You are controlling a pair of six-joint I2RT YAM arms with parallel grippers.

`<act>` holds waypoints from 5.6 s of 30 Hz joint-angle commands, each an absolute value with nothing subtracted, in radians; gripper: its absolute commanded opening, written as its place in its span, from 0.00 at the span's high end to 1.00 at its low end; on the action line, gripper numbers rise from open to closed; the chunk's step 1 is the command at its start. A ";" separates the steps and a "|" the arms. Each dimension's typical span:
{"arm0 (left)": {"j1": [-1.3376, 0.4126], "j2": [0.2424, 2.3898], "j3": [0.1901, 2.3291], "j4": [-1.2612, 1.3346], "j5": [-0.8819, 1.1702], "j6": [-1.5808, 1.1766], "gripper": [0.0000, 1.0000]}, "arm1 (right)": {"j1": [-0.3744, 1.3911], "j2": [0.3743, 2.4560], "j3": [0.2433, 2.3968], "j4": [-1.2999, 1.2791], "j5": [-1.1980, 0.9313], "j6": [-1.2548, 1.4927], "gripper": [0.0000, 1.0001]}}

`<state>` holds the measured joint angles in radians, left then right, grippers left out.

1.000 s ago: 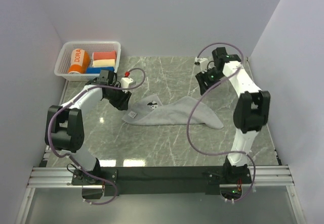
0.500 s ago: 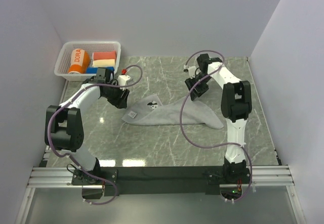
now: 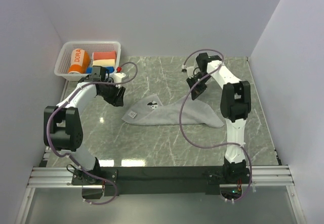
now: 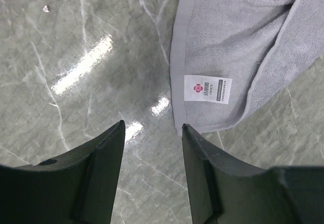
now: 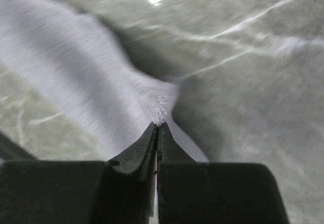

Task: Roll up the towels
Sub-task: Flatten the towel

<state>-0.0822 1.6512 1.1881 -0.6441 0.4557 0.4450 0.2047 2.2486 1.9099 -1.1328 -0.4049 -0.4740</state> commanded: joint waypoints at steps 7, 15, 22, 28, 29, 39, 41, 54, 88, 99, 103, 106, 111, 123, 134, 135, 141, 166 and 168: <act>-0.045 1.600 1.239 -0.658 0.535 0.399 0.46 | 0.424 1.688 1.611 -1.305 -0.572 -0.650 1.00; -0.043 1.672 1.305 -0.644 0.632 0.350 0.47 | 0.825 1.434 1.054 -1.138 -0.393 -0.624 0.98; -0.153 1.784 1.393 -0.568 0.608 0.284 0.49 | 0.677 1.373 1.032 -1.105 -0.279 -0.598 0.52; -0.290 1.900 1.453 -0.494 0.532 0.200 0.54 | 0.560 1.526 1.130 -1.043 -0.272 -0.447 0.77; -0.302 1.925 1.454 -0.488 0.519 0.178 0.55 | 0.563 1.538 1.137 -1.036 -0.281 -0.421 0.78; -0.336 1.996 1.361 -0.472 0.428 0.118 0.66 | 0.557 1.794 1.163 -0.937 -0.120 -0.362 0.83; -0.325 1.973 1.312 -0.471 0.410 0.123 0.70 | 0.551 1.824 1.204 -0.928 -0.091 -0.356 0.83; -0.084 1.732 1.023 -0.610 0.345 0.215 0.78 | 0.525 2.076 1.646 -0.949 -0.030 -0.376 0.79; -0.009 1.247 1.109 -0.833 0.366 0.210 0.40 | 0.670 1.818 1.516 -0.799 -0.118 -0.140 0.63; -0.014 1.440 0.939 -0.431 0.319 0.126 0.53 | 0.684 1.827 1.491 -0.732 -0.074 -0.133 0.61; -0.014 1.571 1.011 -0.411 0.278 0.114 0.56 | 0.687 1.882 1.542 -0.758 -0.103 -0.110 0.61; -0.015 1.640 1.043 -0.407 0.259 0.129 0.55 | 0.690 1.916 1.546 -0.750 -0.100 -0.106 0.61; -0.014 1.703 1.081 -0.391 0.209 0.147 0.57 | 0.726 1.966 1.552 -0.750 -0.084 -0.101 0.61; -0.014 1.786 1.089 -0.361 0.216 0.114 0.59 | 0.765 2.100 1.632 -0.769 -0.002 -0.069 0.60; -0.014 1.805 1.085 -0.359 0.227 0.124 0.60 | 0.761 2.117 1.680 -0.784 0.003 -0.061 0.60; -0.014 1.805 1.086 -0.360 0.226 0.127 0.60 | 0.758 2.117 1.689 -0.788 0.003 -0.057 0.60; -0.014 1.818 1.092 -0.371 0.239 0.123 0.60 | 0.735 2.146 1.712 -0.808 -0.029 -0.054 0.61; -0.014 1.832 1.166 -0.402 0.271 0.138 0.60 | 0.643 2.052 1.756 -0.882 -0.133 -0.081 1.00; -0.014 1.836 1.172 -0.410 0.313 0.144 0.57 | 0.638 2.048 1.752 -0.884 -0.137 -0.086 1.00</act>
